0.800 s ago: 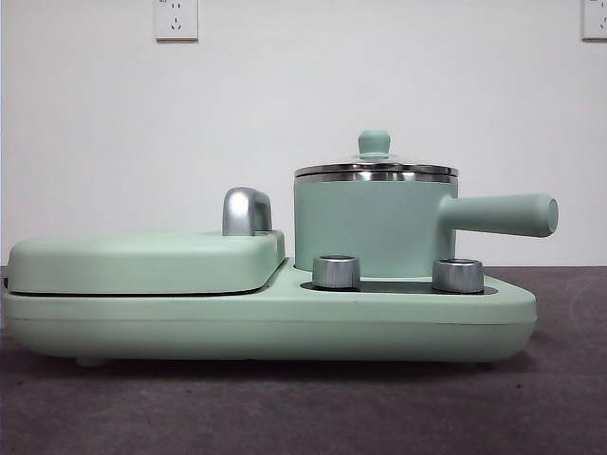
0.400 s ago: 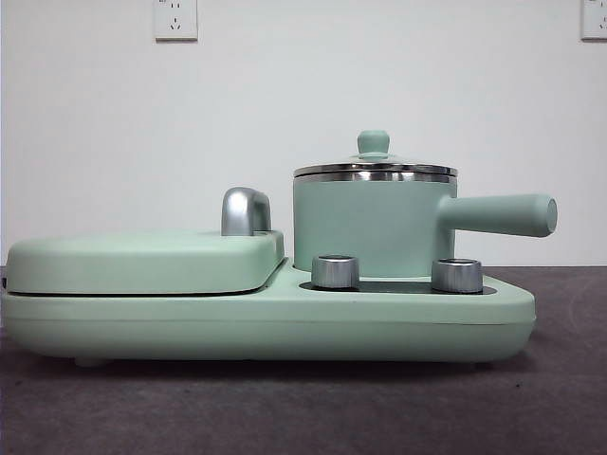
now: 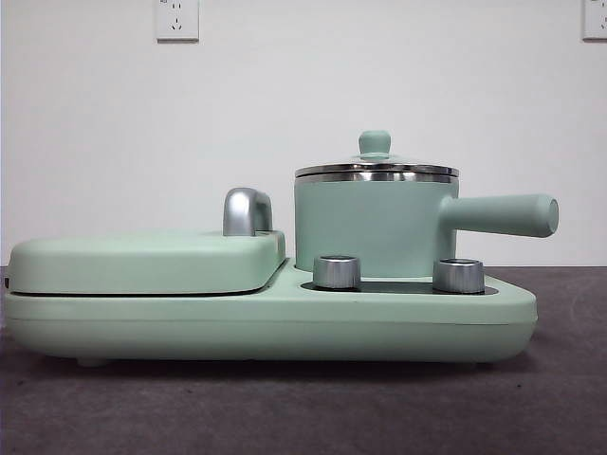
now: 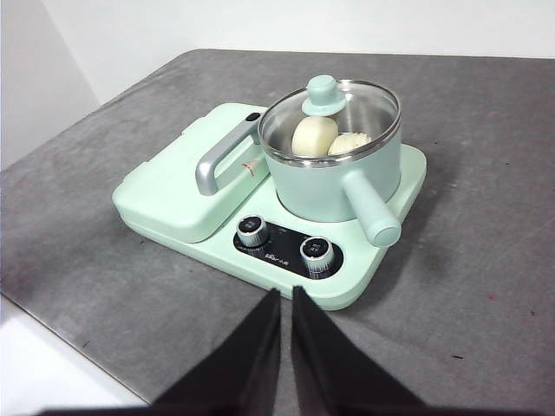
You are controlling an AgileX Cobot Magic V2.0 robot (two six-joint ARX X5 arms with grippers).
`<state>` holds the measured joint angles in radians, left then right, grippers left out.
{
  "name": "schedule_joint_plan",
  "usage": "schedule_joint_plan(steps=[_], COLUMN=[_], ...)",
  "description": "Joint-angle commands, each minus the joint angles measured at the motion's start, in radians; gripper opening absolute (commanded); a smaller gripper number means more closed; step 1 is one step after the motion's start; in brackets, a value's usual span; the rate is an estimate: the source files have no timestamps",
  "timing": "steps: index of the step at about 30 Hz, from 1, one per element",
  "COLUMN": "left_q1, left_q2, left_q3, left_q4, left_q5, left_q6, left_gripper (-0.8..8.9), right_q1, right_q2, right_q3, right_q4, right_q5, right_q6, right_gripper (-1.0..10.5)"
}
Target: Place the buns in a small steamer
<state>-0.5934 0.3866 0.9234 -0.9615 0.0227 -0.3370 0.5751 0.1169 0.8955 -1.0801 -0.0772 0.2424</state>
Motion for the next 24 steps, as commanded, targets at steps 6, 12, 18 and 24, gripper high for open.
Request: schedule_joint_plan(steps=[6,12,18,24], left_q1=[0.248,0.428,0.507,0.534], left_q2=[-0.117,-0.249,-0.349,-0.383], left_q3=[-0.282,-0.602,-0.798,-0.872], left_q4=[0.345,0.685,0.790,0.799], left_q5=[-0.006,-0.006,-0.014,-0.025], left_q6=[0.180,0.280,0.238,0.240], left_gripper=[0.25,0.25,0.25,0.25], right_q1=[0.005,0.005,0.005,0.005], right_q2=[-0.002,-0.002,-0.002,-0.002], right_q3=[0.009,0.009,0.009,0.009], right_q4=[0.010,0.010,0.010,0.010], right_q5=[-0.001,-0.001,-0.001,-0.001], right_q6=[0.001,0.001,0.001,0.001], right_gripper=[0.2,0.2,0.2,0.2])
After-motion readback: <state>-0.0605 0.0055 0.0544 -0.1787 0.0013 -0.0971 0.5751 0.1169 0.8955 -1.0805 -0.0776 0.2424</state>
